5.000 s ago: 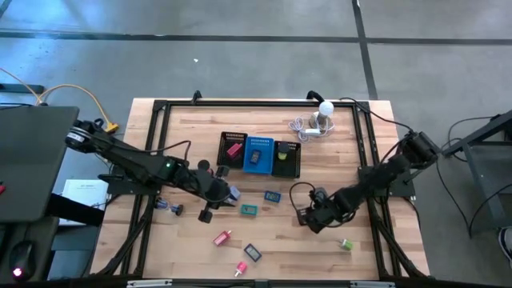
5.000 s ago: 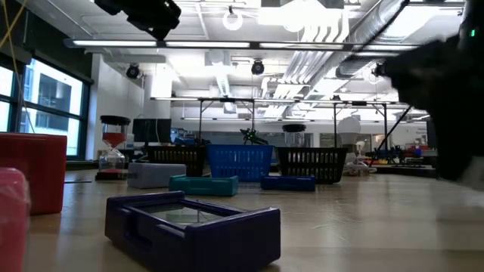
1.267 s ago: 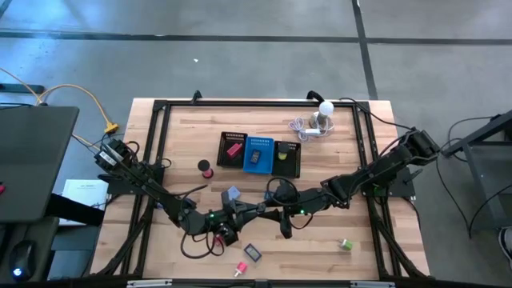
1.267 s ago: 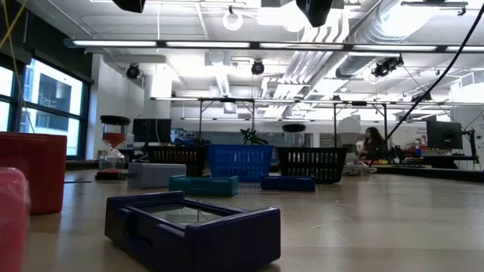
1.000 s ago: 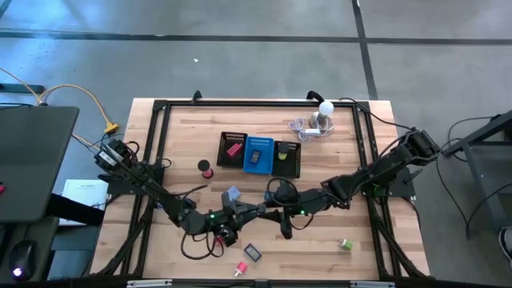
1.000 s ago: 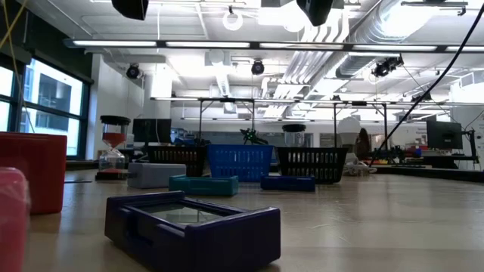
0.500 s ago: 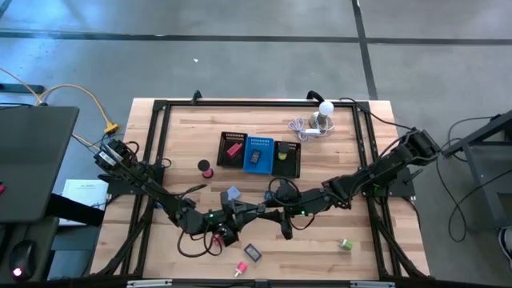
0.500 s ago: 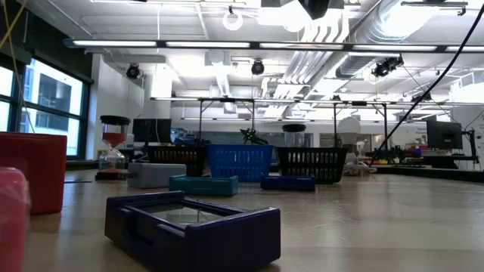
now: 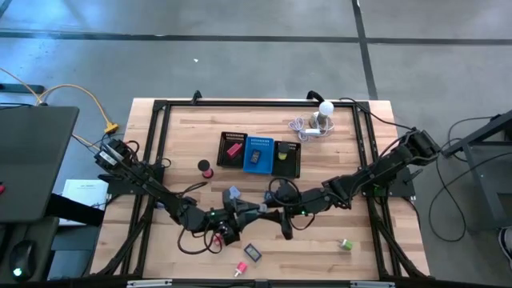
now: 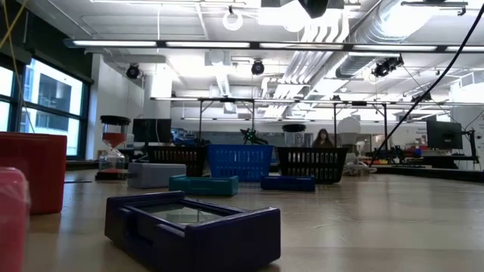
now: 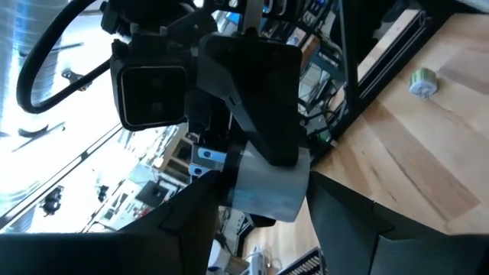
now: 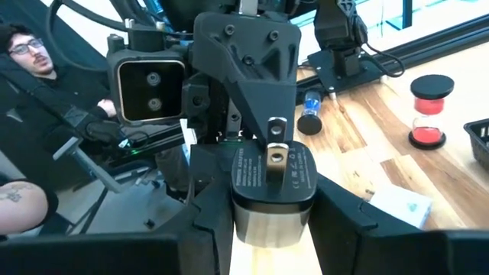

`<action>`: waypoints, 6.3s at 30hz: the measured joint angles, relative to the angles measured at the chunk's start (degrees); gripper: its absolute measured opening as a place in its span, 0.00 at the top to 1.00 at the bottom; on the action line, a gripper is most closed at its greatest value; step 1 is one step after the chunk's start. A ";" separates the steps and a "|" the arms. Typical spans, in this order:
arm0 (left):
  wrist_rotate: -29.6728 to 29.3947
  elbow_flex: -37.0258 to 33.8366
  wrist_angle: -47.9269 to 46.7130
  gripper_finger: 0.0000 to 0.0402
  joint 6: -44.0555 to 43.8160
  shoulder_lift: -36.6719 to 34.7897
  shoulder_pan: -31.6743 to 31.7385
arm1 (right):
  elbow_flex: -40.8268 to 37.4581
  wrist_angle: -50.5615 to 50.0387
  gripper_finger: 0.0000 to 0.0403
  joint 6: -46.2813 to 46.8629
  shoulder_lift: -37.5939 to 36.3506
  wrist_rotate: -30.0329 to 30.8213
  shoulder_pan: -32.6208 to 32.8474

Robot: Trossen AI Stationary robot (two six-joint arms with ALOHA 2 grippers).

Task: Pick & Place Office items
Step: Put the white charger adapter into the left black bin

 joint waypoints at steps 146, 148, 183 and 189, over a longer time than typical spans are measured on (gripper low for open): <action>38.99 -7.85 -69.90 0.64 -56.17 -18.38 55.94 | 0.00 -22.32 0.57 5.05 -7.10 16.01 5.99; 39.04 -7.85 -69.84 0.64 -56.72 -18.38 55.95 | 0.00 -22.32 0.57 5.04 -7.10 16.01 5.99; 31.87 -7.87 -69.12 0.57 -54.48 -15.13 51.42 | 0.00 -22.14 0.57 5.10 -7.10 15.95 6.01; 30.77 -7.86 -69.00 0.57 -52.05 -15.13 50.27 | 0.00 -22.14 0.57 5.10 -7.10 15.94 6.01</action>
